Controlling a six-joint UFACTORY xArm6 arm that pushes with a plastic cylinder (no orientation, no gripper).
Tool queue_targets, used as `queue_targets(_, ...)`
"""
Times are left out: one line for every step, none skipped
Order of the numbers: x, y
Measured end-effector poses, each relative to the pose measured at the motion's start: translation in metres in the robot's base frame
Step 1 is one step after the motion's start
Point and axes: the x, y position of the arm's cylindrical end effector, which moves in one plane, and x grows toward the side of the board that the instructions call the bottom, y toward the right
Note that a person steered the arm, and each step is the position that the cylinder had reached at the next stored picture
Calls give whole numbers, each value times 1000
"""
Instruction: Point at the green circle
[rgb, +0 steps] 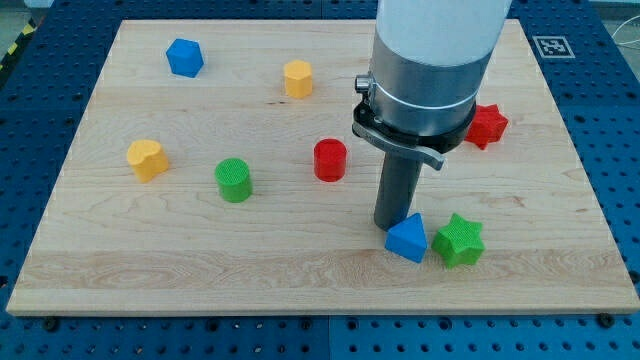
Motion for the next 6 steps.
queue_targets(0,0)
queue_targets(-12,-10)
queue_targets(-30,-47)
queue_targets(-35,-74)
queue_targets(-42,-93)
queue_targets(-53,-110)
